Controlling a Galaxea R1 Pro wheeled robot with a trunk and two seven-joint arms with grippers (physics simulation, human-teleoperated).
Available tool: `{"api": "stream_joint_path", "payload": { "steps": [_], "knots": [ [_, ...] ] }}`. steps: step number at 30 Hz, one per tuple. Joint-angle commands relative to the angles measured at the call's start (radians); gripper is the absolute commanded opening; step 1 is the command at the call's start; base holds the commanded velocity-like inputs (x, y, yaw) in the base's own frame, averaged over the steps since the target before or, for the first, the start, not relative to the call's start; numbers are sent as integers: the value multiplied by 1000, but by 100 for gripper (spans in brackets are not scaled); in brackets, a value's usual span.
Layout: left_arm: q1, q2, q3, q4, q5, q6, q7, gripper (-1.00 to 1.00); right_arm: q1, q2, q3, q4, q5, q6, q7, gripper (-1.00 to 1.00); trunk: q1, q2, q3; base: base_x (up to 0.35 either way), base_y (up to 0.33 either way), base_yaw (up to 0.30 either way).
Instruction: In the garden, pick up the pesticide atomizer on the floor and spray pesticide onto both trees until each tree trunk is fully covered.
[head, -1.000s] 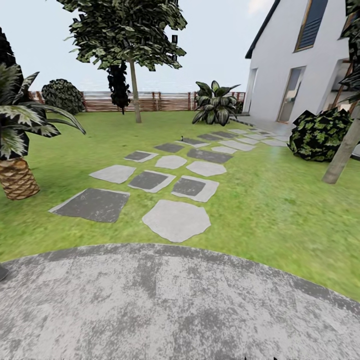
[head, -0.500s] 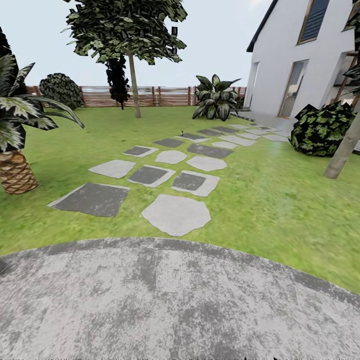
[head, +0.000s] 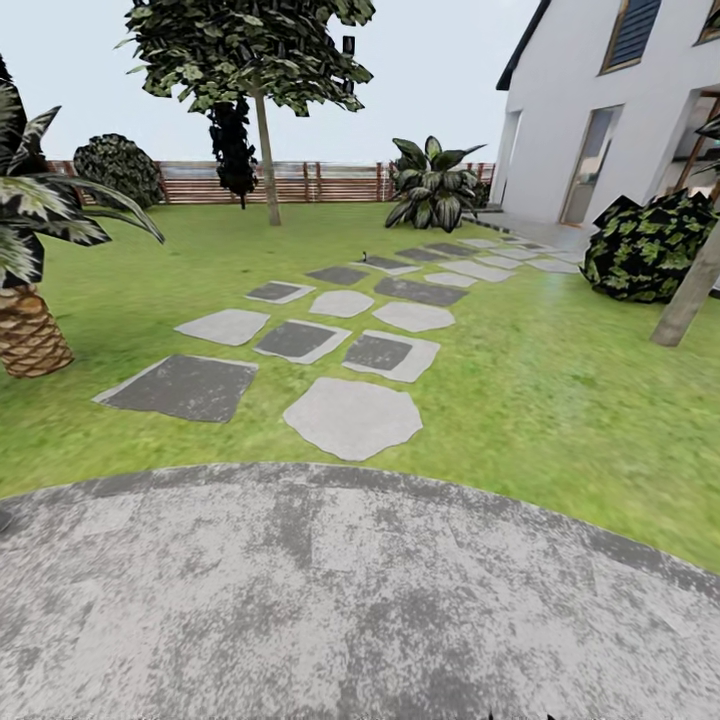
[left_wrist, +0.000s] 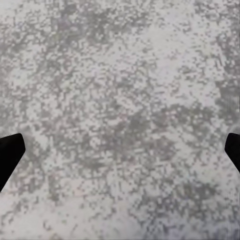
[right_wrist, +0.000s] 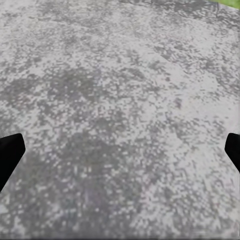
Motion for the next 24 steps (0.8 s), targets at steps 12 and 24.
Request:
{"api": "stream_joint_path", "payload": {
  "steps": [12,24],
  "knots": [
    [0,0,0,0,0,0,0,100,0,0,0,0,0,0,0,100,46,-84,-57,0,0,0],
    [0,0,0,0,0,0,0,100,0,0,0,0,0,-1,0,100,92,-168,-105,0,0,0]
  ]
}}
